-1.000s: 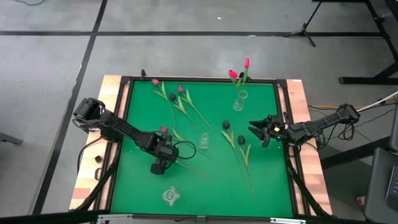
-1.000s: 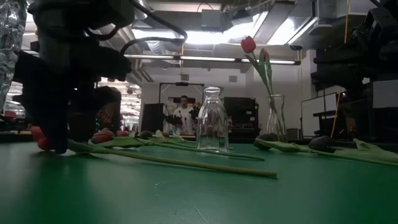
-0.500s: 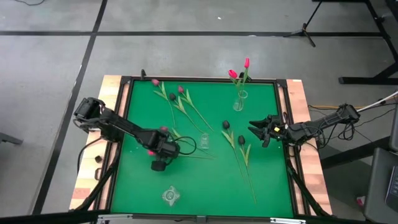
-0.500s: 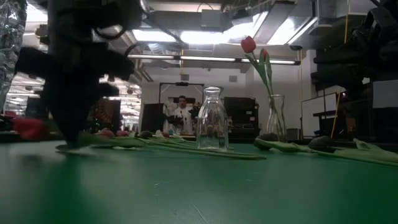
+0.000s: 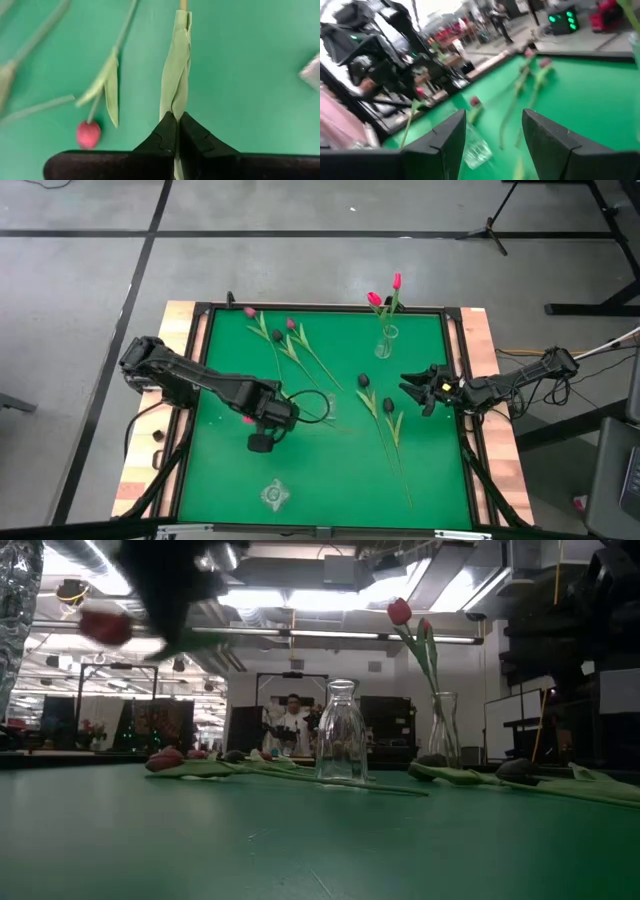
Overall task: Sort flowers into vase by color
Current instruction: Put the pink tulip into the top transparent vase
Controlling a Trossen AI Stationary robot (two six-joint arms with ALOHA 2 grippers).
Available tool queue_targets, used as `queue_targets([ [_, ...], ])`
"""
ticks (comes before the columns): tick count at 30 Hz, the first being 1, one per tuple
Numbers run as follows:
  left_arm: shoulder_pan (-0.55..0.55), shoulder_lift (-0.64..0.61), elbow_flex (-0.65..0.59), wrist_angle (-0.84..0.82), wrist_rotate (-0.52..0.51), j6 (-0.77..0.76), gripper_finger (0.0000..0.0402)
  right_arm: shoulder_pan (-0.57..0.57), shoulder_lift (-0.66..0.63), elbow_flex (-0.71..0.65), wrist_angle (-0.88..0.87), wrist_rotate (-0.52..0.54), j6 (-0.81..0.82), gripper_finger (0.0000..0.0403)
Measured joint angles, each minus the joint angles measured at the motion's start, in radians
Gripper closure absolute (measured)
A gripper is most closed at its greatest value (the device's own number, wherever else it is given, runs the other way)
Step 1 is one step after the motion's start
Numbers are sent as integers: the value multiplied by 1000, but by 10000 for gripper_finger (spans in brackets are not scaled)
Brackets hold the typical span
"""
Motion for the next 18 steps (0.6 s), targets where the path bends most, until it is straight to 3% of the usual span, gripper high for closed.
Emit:
queue_targets([
  [6, 26, 9, 158, -112, -107, 222, 401, 0, 0, 136, -1, -169, -149, 210],
  [12, 80, 71, 255, -142, -267, 551, 401, 0, 85, 410, -289, -122, -194, 210],
  [14, 88, 94, 263, -121, -363, 706, 401, 0, 136, 488, -350, -102, -195, 210],
  [18, 88, 146, 263, 1, -685, 1050, 401, 0, 234, 604, -400, -101, -167, 210],
])
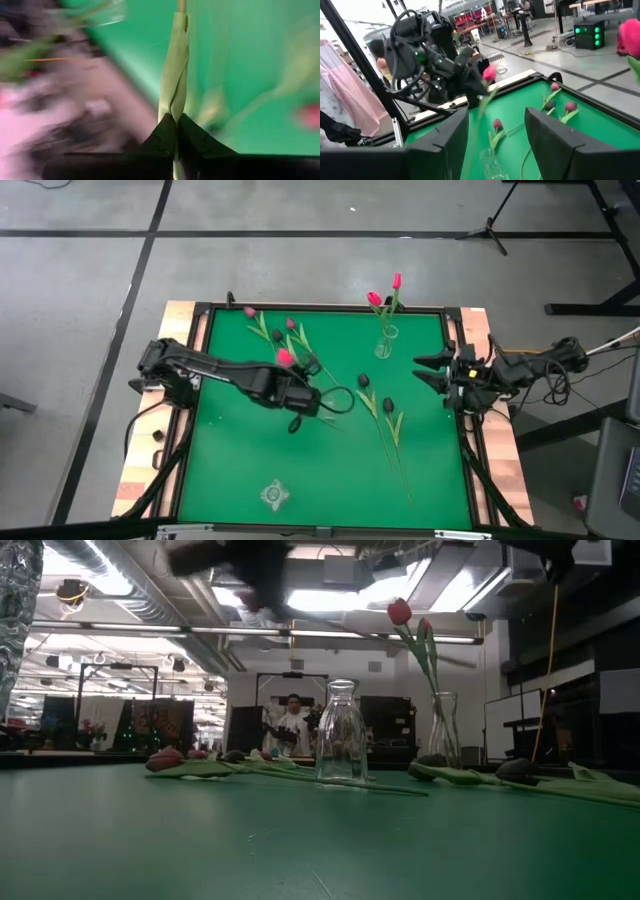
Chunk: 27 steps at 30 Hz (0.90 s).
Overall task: Sort flowers into vase by color
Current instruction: Put the pink tulip into the top transparent vase
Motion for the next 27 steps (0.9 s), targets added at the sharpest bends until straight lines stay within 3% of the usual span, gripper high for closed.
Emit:
queue_targets([
  [2, 5, 16, 0, 107, -128, 180, 401, 0, 51, 38, -21, -4, 29, 210],
  [4, 13, 25, 0, 242, -189, 328, 401, 0, 111, 68, -33, -15, 67, 210],
  [10, 20, 27, 0, 683, -206, 668, 401, -5, 249, 112, -56, -58, 138, 210],
  [13, 14, 27, 0, 817, -170, 798, 401, -38, 305, 145, -79, -74, 167, 210],
  [22, 15, 26, 0, 892, -70, 920, 401, -163, 422, 301, -259, -170, 180, 210],
  [27, 20, 26, 0, 894, -47, 948, 401, -236, 480, 345, -272, -317, 140, 205],
])
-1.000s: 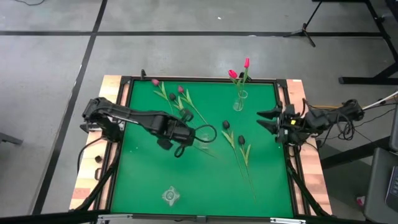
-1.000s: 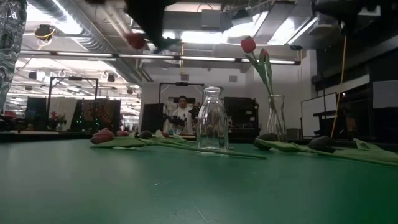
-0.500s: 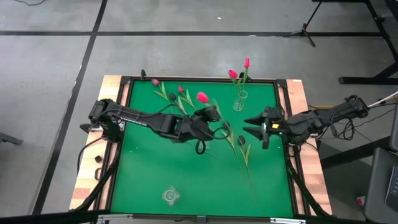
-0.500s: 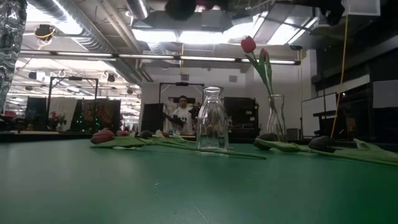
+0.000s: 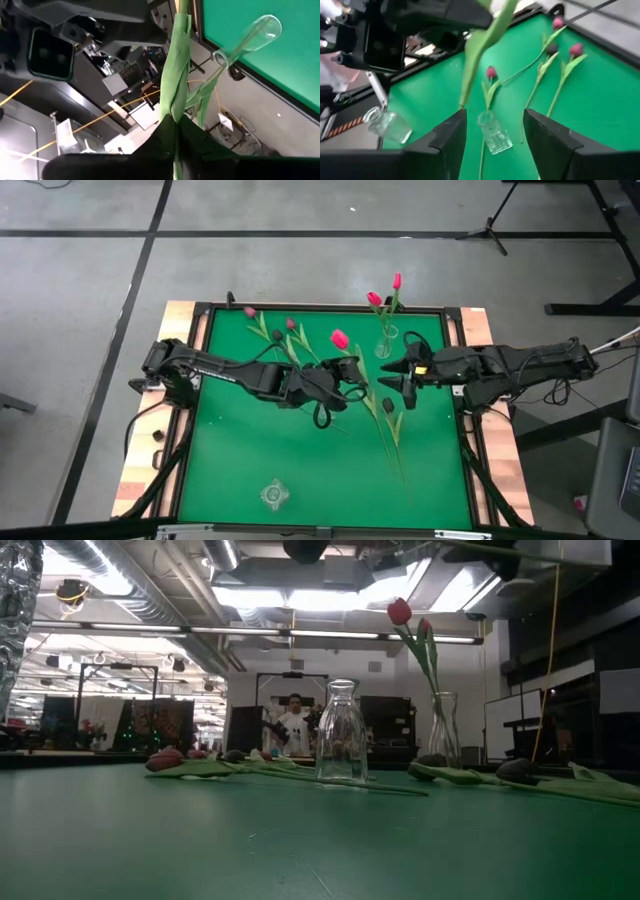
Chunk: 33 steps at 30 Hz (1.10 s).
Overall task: Sort flowers into vase by color
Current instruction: Put the pink tulip into the top transparent vase
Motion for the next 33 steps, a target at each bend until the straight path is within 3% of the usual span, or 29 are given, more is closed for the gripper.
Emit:
queue_targets([
  [9, 0, 0, 0, 5, 26, 44, 401, -120, 86, 19, -4, -241, -4, 154],
  [19, 13, 0, 0, -3, 99, 75, 401, -138, 87, 19, -61, -430, -13, 161],
  [26, 23, -1, 0, -16, 127, 78, 401, -138, 37, 19, -194, -472, -37, 162],
  [33, 25, 5, 0, -24, 196, 129, 401, -137, 51, 19, -160, -525, -44, 162],
])
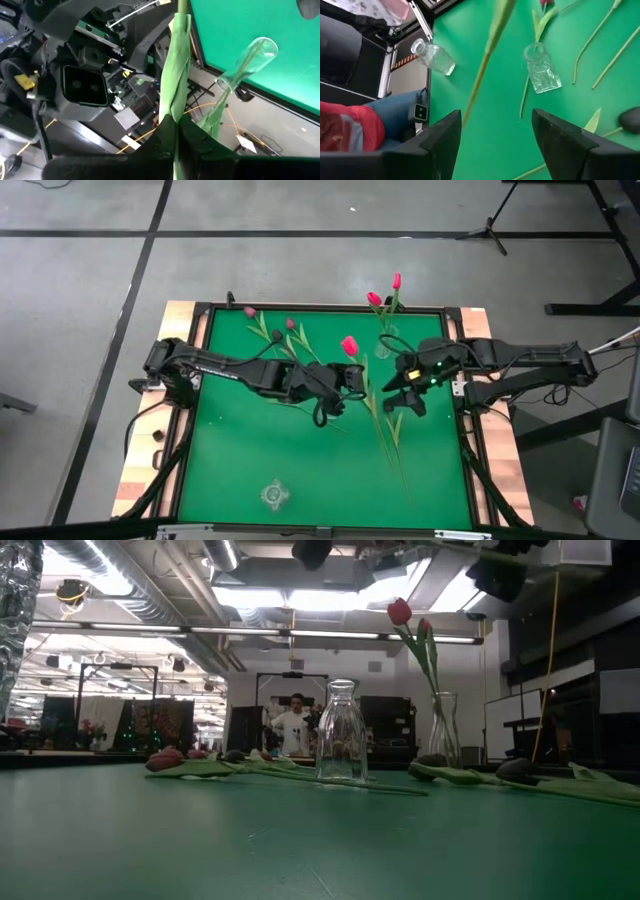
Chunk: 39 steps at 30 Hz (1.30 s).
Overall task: Sort flowers into vase by color
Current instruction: Put the pink tulip into the top transparent vase
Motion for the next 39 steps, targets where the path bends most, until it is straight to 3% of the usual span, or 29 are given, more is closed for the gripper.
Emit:
queue_targets([
  [10, 8, 2, 0, -4, 26, 2, 401, 1, 131, 0, 79, -109, -14, 162],
  [19, 9, 2, 0, -8, 90, 1, 401, 0, 133, 0, 120, -110, -23, 162],
  [39, 8, 4, 0, -6, 88, -2, 401, 0, 199, -1, 123, -93, -48, 165],
])
